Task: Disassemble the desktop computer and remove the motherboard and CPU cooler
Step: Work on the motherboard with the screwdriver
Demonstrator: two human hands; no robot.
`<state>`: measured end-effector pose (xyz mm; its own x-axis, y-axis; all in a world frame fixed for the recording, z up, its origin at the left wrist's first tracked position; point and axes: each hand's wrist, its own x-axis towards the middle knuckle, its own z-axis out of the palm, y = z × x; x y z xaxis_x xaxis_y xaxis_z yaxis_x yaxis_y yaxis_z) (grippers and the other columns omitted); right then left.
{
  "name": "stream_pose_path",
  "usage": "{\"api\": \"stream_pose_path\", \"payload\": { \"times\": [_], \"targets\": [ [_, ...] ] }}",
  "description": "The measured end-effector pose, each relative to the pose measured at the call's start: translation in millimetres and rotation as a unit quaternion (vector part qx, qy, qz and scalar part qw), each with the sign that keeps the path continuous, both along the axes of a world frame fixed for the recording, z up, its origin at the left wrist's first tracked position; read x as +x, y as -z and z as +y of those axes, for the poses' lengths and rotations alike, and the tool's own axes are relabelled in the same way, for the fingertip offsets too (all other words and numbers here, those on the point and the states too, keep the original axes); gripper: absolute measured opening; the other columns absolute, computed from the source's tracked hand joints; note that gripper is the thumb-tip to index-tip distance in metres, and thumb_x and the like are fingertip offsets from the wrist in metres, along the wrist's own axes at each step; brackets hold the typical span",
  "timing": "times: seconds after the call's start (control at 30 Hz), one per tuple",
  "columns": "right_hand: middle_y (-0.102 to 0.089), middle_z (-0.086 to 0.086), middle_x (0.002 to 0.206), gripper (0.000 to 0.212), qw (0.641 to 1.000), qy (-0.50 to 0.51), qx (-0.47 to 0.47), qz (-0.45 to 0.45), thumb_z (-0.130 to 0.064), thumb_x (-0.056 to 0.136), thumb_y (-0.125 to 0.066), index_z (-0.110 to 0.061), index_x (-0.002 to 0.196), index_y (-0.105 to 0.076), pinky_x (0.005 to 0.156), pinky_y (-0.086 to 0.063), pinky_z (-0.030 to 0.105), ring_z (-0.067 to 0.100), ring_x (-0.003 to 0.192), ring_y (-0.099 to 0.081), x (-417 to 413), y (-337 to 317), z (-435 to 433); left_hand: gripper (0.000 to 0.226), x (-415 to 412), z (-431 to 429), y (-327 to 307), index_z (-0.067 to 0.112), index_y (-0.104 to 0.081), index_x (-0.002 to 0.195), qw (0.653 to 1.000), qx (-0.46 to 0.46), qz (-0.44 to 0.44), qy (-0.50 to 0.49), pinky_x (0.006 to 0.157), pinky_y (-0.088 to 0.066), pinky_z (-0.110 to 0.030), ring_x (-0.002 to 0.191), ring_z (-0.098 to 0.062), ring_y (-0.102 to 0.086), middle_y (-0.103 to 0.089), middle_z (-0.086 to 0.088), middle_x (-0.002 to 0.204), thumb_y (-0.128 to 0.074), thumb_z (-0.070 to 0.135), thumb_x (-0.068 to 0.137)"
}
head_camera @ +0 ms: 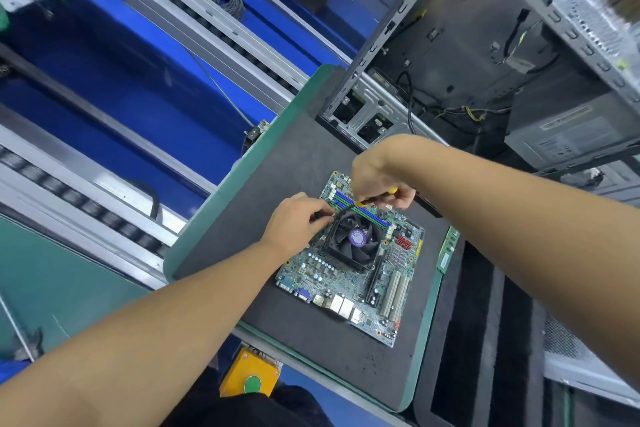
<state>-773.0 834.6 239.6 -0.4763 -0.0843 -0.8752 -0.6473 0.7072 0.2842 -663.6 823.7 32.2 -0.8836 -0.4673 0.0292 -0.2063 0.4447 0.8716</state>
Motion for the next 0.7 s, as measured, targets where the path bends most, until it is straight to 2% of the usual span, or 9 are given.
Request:
{"api": "stream_pose_path", "payload": {
  "times": [0.03,0.1,0.2,0.3,0.37,0.5,0.57,0.63,0.7],
  "targets": [
    [-0.044,0.01,0.071,0.022,0.999,0.042,0.003,-0.004,-0.013,0.104,-0.037,-0.004,0.088,-0.049,0.049,-0.037,0.025,0.017,0.054,-0.035,-3,-2,-1,0.013,0,0,0,0.032,-0.075,0.098,1.0,0.0,0.002,0.0,0.063,-0.033,-0.012,0.065,0.001,-0.049,-0.045,0.021,0.077,-0.075,0.032,0.086],
    [-0.043,0.006,0.068,0.022,0.995,0.094,0.02,0.0,-0.016,0.105,-0.04,-0.004,0.087,-0.048,0.039,-0.036,0.018,0.012,0.049,-0.038,-7,-2,-2,0.013,0,0,0,0.031,-0.076,0.098,1.0,0.0,0.009,0.0,0.063,-0.034,-0.014,0.066,0.002,-0.048,-0.046,0.021,0.076,-0.076,0.031,0.085],
    [-0.044,0.006,0.07,0.022,0.99,0.123,0.073,-0.002,-0.023,0.106,-0.039,-0.005,0.094,-0.045,0.028,-0.024,0.014,0.008,0.037,-0.037,-7,-2,-5,0.013,0,0,0,0.03,-0.076,0.098,1.0,-0.003,0.011,0.006,0.066,-0.04,-0.021,0.071,-0.002,-0.051,-0.051,0.017,0.077,-0.076,0.03,0.086],
    [-0.053,0.011,0.08,0.038,0.983,0.132,0.128,-0.011,-0.032,0.108,-0.034,0.002,0.1,-0.05,0.028,-0.022,0.014,0.008,0.035,-0.032,-6,0,-3,0.013,0,0,-2,0.029,-0.076,0.098,1.0,-0.005,0.015,0.006,0.066,-0.039,-0.019,0.07,0.003,-0.047,-0.048,0.022,0.077,-0.076,0.029,0.086],
    [-0.055,0.009,0.073,0.046,0.98,0.133,0.144,-0.013,-0.035,0.108,-0.029,0.002,0.092,-0.052,0.029,-0.021,0.015,0.008,0.038,-0.031,-6,4,-1,0.013,0,0,-3,0.028,-0.077,0.098,1.0,-0.003,0.021,0.001,0.066,-0.038,-0.017,0.068,0.004,-0.045,-0.044,0.026,0.075,-0.076,0.027,0.085],
    [-0.049,0.001,0.053,0.035,0.991,0.102,0.089,0.0,-0.027,0.108,-0.032,-0.008,0.085,-0.049,0.029,-0.017,0.016,0.009,0.034,-0.028,-7,5,5,0.012,0,1,-2,0.025,-0.077,0.097,1.0,-0.009,0.022,-0.001,0.067,-0.042,-0.023,0.069,0.001,-0.045,-0.044,0.026,0.073,-0.077,0.026,0.085],
    [-0.046,0.002,0.058,0.032,0.997,0.048,0.052,-0.006,-0.019,0.107,-0.035,-0.01,0.078,-0.044,0.028,-0.021,0.019,0.01,0.037,-0.03,-3,5,8,0.012,0,1,-1,0.025,-0.077,0.097,1.0,-0.007,0.025,-0.001,0.068,-0.046,-0.026,0.071,-0.001,-0.048,-0.047,0.025,0.073,-0.077,0.025,0.085],
    [-0.046,0.003,0.069,0.028,0.994,-0.098,0.038,0.027,-0.008,0.101,-0.044,-0.011,0.073,-0.043,0.037,-0.04,0.023,0.015,0.051,-0.041,4,3,13,0.012,-1,1,-2,0.024,-0.077,0.097,1.0,-0.005,0.021,0.006,0.071,-0.048,-0.029,0.074,-0.005,-0.052,-0.054,0.019,0.075,-0.076,0.025,0.085],
    [-0.048,0.001,0.074,0.021,0.949,-0.296,0.041,0.104,-0.004,0.091,-0.051,-0.013,0.072,-0.045,0.049,-0.042,0.031,0.018,0.06,-0.047,16,1,14,0.012,-1,1,-2,0.024,-0.077,0.097,1.0,-0.002,0.016,0.011,0.071,-0.048,-0.03,0.077,-0.009,-0.055,-0.06,0.01,0.078,-0.075,0.025,0.086]
  ]
}}
